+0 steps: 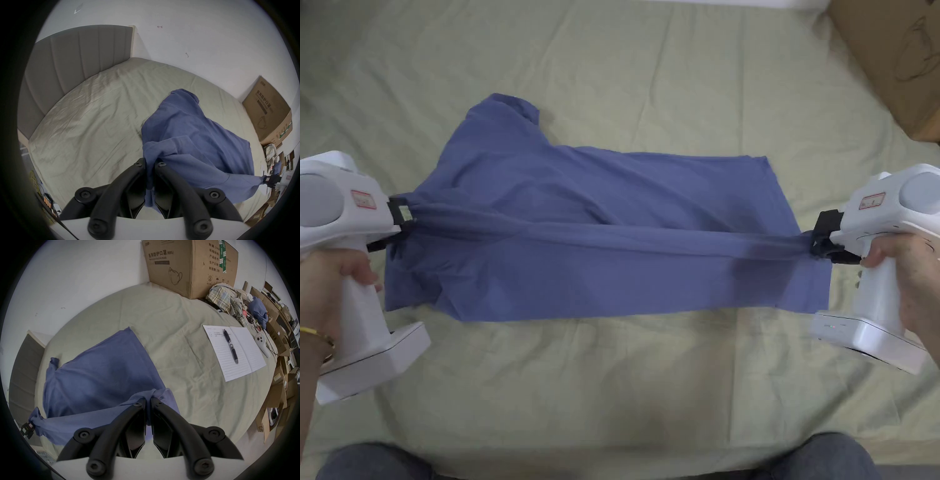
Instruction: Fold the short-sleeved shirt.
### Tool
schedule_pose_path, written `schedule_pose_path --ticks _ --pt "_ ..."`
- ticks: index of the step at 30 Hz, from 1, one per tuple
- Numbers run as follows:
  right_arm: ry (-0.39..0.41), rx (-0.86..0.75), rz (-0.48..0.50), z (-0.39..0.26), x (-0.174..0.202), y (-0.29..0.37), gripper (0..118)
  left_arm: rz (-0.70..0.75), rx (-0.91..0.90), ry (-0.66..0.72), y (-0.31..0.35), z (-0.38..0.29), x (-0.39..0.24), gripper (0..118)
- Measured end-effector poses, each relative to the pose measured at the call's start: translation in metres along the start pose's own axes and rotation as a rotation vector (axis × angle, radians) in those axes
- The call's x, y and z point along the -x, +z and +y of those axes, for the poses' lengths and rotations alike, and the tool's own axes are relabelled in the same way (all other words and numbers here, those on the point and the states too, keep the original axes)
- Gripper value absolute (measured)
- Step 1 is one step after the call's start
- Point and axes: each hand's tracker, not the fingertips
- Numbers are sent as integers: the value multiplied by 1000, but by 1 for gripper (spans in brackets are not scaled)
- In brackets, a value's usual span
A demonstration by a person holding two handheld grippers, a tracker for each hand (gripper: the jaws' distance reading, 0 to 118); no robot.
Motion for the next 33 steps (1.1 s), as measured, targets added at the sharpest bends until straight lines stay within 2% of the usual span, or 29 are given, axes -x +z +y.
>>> schedule_pose_path --ticks 4,5,6,7,8,9,10,11,12,14,17,21,22,24,26,29,30,31,33 --pt "-3 21 -23 12 8 -36 4 28 35 -1 -35 6 -10 6" --pt "0 26 -23 7 2 -20 4 43 41 0 -41 4 -12 7" --pt "0 -12 -24 11 7 -29 5 58 51 -2 -48 2 -13 12" --pt "-2 -8 -21 10 5 -27 11 62 60 -9 -55 1 -14 28" --pt "-12 -12 -14 7 3 -23 25 82 64 -16 -60 -1 -15 48" --pt "-23 -27 -9 5 1 -16 49 88 57 -18 -60 -4 -18 71" --pt "-14 -16 -37 17 9 -43 82 116 46 -28 -59 -6 -18 96" --pt "-9 -24 -37 19 9 -44 95 118 30 -28 -56 -6 -18 107" --pt "-3 -29 -33 19 8 -39 97 114 8 -25 -50 -6 -16 110" --pt "27 -112 -9 26 5 -26 98 54 -88 -36 -24 -5 -15 113" --pt "89 -230 27 16 3 13 98 57 -224 -86 18 -7 -14 114" --pt "191 -530 175 -38 -5 103 98 13 -500 -121 97 -43 -11 114" --pt "194 -591 153 -52 -5 123 101 10 -546 -150 113 -54 -10 115" --pt "261 -681 137 -84 -2 155 109 58 -602 -212 138 -76 -12 118" --pt "349 -715 145 -105 0 166 110 93 -645 -266 158 -97 -15 118" --pt "405 -766 153 -140 3 185 109 68 -652 -295 178 -120 -13 116" --pt "408 -756 176 -151 7 190 106 59 -654 -299 183 -126 -13 113" --pt "398 -757 177 -159 9 195 99 44 -653 -297 190 -132 -12 104" --pt "370 -763 229 -173 7 202 73 14 -659 -292 198 -140 -10 73"
